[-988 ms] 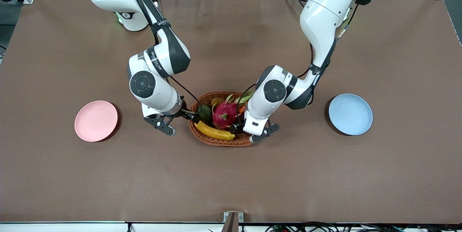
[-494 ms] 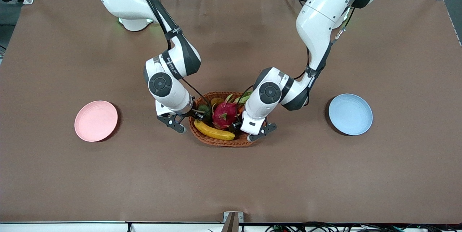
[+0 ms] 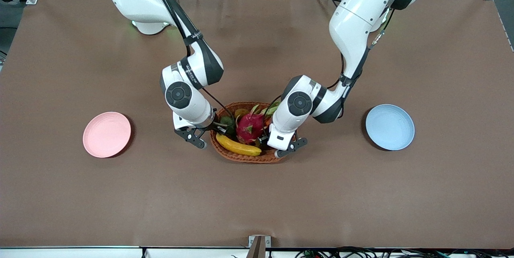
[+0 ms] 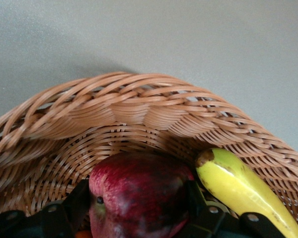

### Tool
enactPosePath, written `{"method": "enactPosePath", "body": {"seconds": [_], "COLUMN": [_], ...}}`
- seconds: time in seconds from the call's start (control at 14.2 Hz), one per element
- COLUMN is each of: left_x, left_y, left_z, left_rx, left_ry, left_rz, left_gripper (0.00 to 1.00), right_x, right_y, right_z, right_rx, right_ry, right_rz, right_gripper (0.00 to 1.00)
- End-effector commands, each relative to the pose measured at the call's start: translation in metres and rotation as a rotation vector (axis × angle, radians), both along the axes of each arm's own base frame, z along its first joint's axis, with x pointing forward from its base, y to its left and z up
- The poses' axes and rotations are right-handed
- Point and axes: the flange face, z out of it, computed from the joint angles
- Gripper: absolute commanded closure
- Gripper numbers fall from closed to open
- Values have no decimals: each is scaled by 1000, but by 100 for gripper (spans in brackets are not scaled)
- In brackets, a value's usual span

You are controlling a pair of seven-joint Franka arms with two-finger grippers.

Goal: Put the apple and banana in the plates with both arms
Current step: 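Close the left gripper on the apple while the right gripper grasps the banana, then carry the apple to the blue plate while the right gripper carries the banana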

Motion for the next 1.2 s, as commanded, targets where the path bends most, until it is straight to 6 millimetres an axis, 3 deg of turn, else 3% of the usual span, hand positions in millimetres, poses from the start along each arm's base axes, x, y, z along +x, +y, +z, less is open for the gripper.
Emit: {"method": "enactPosePath", "body": {"seconds": [0.0,0.14,0.42,0.71,0.78,0.99,1.13], "left_x": [6,12,22,39,41,36,26], "left_y": [7,17,47,126,147,235,296], "left_z": [33,63,121,167,175,185,185], "left_rx": [30,45,88,135,140,161,174], "left_ry": [2,-1,5,33,34,49,60], "left_rz": [11,17,33,37,19,-34,-107], "left_gripper": [61,61,61,61,61,61,61], "right_x": [-1,-1,3,-5,-5,1,13], "right_y": [1,2,-2,-6,-13,-64,-131], "right_z": [2,2,14,70,94,146,161], "right_rx": [4,4,11,22,28,25,34], "right_ry": [-12,-12,-15,25,34,107,153], "right_rz": [-12,-11,-15,-2,-1,12,95], "right_gripper": [75,97,100,100,100,100,100]}}
